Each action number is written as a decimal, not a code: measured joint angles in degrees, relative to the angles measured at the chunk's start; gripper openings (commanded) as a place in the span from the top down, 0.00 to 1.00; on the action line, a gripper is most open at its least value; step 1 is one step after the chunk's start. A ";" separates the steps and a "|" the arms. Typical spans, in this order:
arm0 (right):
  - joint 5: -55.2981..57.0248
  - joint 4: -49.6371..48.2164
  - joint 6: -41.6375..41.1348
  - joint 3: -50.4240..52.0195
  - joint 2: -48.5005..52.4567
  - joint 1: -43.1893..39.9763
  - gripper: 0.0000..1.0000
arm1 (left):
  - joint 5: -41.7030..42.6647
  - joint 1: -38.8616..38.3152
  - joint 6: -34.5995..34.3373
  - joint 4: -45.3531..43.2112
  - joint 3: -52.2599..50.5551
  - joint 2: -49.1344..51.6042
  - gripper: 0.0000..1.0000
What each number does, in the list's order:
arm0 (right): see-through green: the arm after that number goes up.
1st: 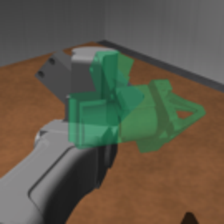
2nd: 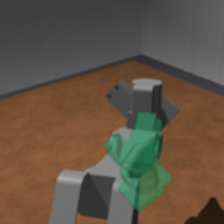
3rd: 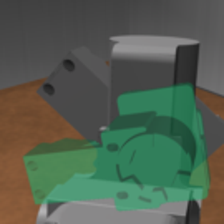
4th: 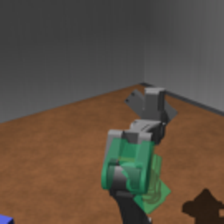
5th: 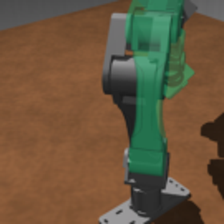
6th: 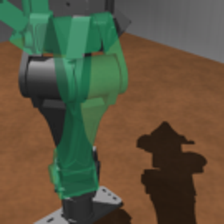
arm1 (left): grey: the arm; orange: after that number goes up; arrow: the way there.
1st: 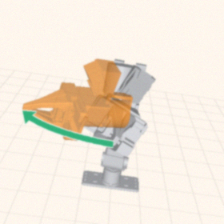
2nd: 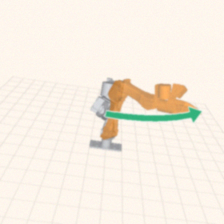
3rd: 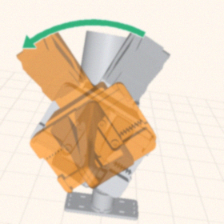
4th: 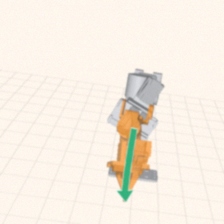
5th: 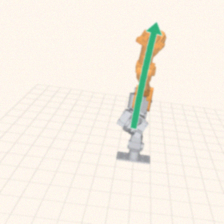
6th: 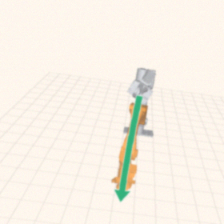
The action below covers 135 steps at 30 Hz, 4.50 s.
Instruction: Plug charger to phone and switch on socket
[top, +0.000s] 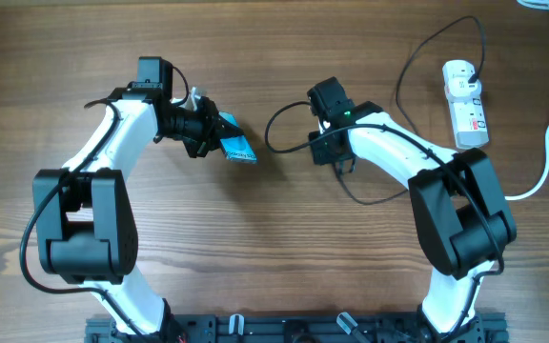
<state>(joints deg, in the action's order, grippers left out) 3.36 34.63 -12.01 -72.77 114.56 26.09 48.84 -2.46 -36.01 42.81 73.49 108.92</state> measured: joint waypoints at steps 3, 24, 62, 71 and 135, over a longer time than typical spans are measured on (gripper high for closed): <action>0.11 -0.26 -0.13 0.00 0.09 0.00 0.85 | 0.00 0.00 0.00 0.02 0.00 0.00 0.96; 0.81 -1.51 2.21 -0.02 0.31 0.11 0.78 | 0.00 0.00 -0.02 0.24 0.00 0.00 0.96; -24.79 13.11 9.75 1.51 -14.93 -9.64 0.96 | 13.11 0.00 0.39 -17.64 -0.15 0.00 0.96; -20.37 12.46 10.21 1.51 -14.49 -8.15 0.72 | 13.25 0.00 0.39 -17.84 -0.15 0.00 0.96; -66.69 20.94 14.86 0.33 -14.40 -8.90 0.96 | -2.23 -9.16 -13.29 -27.69 -0.15 0.00 0.96</action>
<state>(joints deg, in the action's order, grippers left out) -63.33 55.57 2.85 -72.44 100.16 17.19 46.61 -11.62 -49.30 15.11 73.34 108.92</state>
